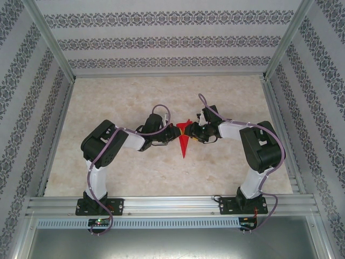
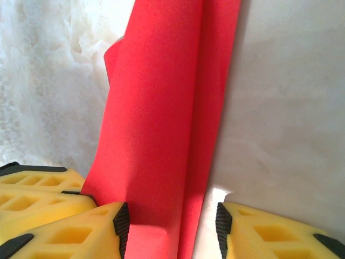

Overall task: Fold a paper plane with a square sheet of paper (fold left side to right side)
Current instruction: Fold the wing for the fifth time at the center of the table.

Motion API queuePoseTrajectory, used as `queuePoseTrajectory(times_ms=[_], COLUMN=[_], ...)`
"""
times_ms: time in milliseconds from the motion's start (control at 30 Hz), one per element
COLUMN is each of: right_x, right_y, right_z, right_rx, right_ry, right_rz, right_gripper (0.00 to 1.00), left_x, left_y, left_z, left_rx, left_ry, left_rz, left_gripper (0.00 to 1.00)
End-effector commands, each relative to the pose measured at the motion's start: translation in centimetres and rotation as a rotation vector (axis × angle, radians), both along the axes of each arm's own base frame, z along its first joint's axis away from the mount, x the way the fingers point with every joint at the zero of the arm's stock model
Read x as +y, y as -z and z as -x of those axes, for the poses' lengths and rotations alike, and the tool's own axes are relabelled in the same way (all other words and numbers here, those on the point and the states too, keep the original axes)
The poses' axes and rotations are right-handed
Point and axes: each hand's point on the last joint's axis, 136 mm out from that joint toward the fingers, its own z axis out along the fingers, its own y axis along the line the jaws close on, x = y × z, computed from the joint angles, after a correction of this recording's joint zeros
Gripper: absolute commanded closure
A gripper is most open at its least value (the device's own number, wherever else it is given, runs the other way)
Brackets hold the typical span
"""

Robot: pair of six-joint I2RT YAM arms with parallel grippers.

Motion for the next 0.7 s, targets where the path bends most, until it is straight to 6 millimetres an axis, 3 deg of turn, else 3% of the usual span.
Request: queuePoseTrajectory(times_ms=[0, 133, 233, 467, 667], right_x=[-0.6, -1.2, -0.9, 0.3, 1.0], right_y=[-2.1, -4.2, -4.7, -4.1, -2.8], right_z=[-0.9, -2.3, -3.4, -5.8, -6.8], right_rx=[-0.069, -0.115, -0.118, -0.083, -0.048], right_ry=[0.015, 0.031, 0.039, 0.083, 0.090], right_rz=[-0.057, -0.093, -0.106, -0.144, -0.123], right_gripper=[0.47, 0.41, 0.38, 0.30, 0.28], left_x=[1.0, 1.2, 1.0, 0.9, 0.9], left_y=[0.6, 0.7, 0.6, 0.8, 1.0], left_z=[-1.1, -1.4, -1.7, -1.7, -1.7], left_rx=[-0.040, -0.064, -0.075, -0.073, -0.066], left_ry=[0.021, 0.053, 0.067, 0.079, 0.079], left_rz=[-0.066, -0.092, -0.088, -0.092, -0.091], left_gripper=[1.00, 1.00, 1.00, 1.00, 1.00])
